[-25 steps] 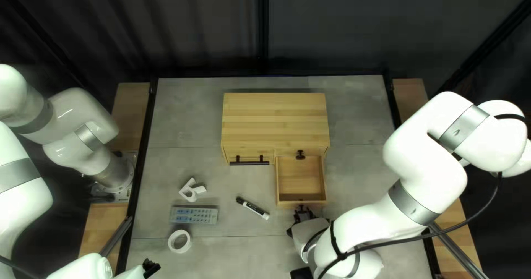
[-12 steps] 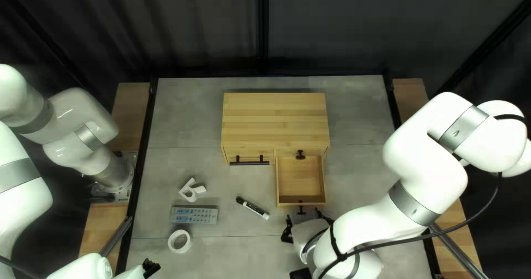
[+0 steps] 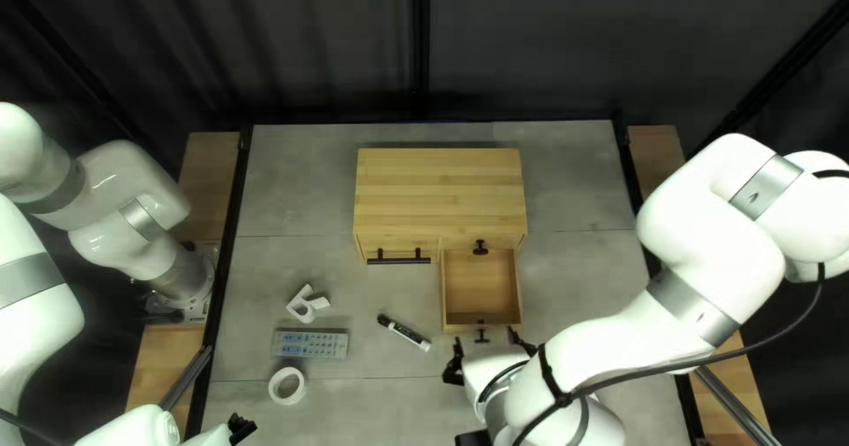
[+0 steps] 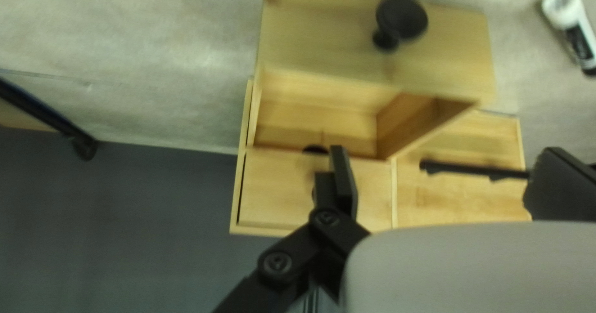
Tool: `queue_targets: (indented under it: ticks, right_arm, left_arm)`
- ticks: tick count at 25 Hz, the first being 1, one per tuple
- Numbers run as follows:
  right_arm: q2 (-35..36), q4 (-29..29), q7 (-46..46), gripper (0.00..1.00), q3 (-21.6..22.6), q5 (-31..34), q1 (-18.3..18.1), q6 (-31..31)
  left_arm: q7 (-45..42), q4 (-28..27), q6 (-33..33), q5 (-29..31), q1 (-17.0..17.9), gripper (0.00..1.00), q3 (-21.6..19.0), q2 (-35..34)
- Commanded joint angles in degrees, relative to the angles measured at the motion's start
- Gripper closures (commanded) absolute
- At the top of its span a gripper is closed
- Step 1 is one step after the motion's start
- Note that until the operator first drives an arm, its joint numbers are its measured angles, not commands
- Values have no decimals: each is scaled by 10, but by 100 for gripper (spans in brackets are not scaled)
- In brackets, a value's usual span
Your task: Open drawers and place objects into drawer and close
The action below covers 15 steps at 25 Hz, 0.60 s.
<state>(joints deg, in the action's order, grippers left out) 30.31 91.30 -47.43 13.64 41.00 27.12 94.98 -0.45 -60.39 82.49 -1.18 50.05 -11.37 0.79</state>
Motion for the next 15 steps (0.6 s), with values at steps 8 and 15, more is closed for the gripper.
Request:
queue_targets:
  ticks: [8,15]
  right_arm:
    - [-35,-46,85,0,35,-63,40,14]
    - [0,-22,134,0,70,-114,87,18]
  left_arm:
    - [0,0,0,0,0,0,0,0]
    - [0,0,0,0,0,0,0,0]
